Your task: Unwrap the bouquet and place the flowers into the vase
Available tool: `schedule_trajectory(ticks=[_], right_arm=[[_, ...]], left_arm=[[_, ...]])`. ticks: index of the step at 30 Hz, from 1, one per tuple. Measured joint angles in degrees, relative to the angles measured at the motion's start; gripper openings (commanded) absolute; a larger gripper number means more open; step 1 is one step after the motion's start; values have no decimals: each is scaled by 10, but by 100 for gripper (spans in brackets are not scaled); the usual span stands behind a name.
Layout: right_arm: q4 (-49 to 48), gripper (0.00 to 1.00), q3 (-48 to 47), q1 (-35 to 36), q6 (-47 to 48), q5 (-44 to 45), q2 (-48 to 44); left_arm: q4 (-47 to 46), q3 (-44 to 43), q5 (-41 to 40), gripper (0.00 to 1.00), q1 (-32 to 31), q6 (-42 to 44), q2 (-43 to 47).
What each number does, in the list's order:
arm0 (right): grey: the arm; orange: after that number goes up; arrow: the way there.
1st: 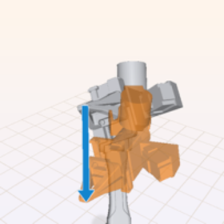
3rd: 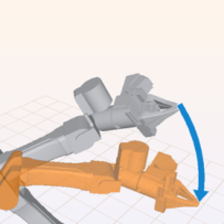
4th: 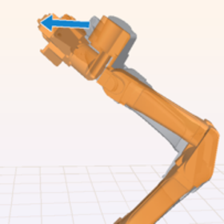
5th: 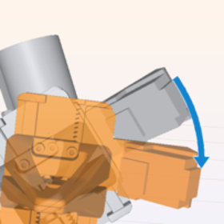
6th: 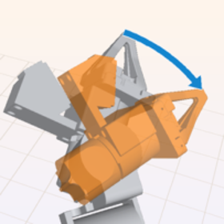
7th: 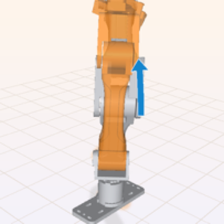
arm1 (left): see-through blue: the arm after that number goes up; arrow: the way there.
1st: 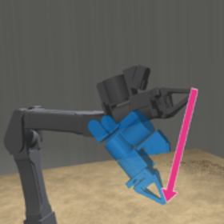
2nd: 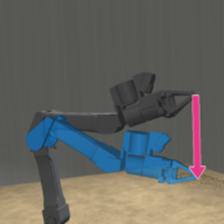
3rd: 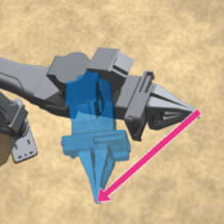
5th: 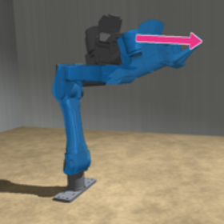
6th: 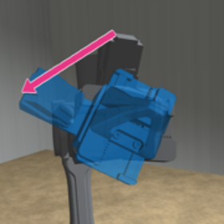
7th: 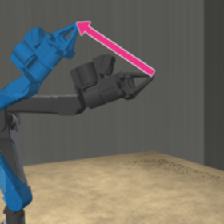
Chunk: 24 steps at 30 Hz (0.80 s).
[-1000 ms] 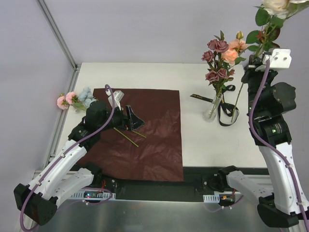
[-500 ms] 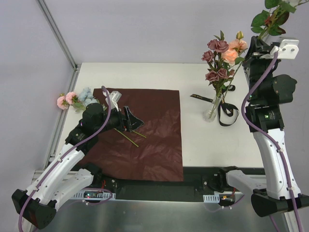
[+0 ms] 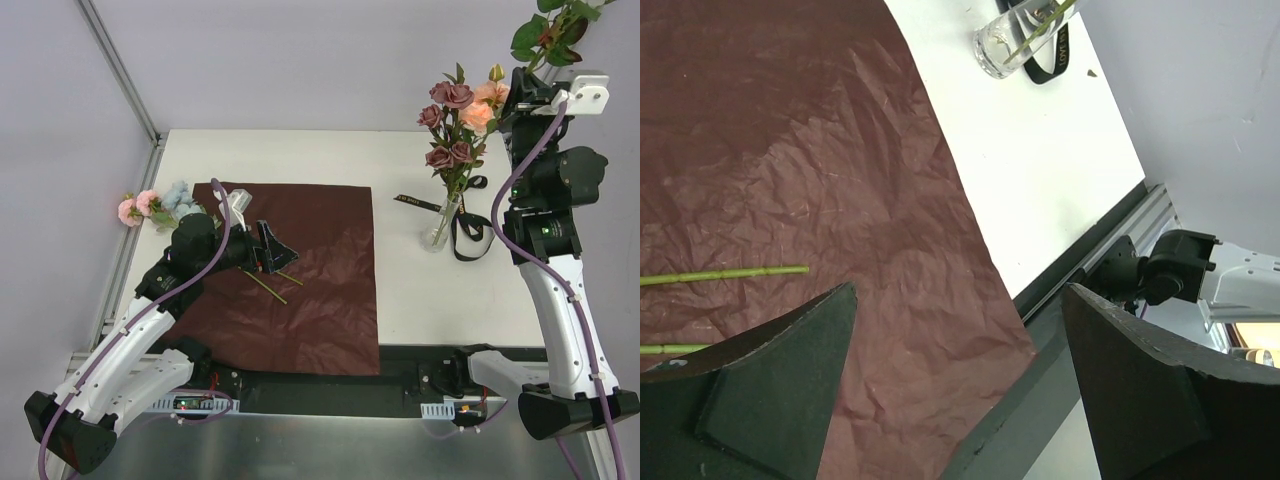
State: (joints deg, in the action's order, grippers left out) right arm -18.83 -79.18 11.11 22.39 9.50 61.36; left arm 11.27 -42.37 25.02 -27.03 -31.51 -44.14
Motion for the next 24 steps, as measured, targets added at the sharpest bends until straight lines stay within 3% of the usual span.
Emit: schedule_trajectory(ticks=[14, 24], right_arm=[[-34, 1, 56, -6, -12, -6, -1], [-78, 1, 192, -9, -13, -16, -47]], left_arm=[[6, 0, 0, 84, 0, 0, -3], [6, 0, 0, 84, 0, 0, 2]])
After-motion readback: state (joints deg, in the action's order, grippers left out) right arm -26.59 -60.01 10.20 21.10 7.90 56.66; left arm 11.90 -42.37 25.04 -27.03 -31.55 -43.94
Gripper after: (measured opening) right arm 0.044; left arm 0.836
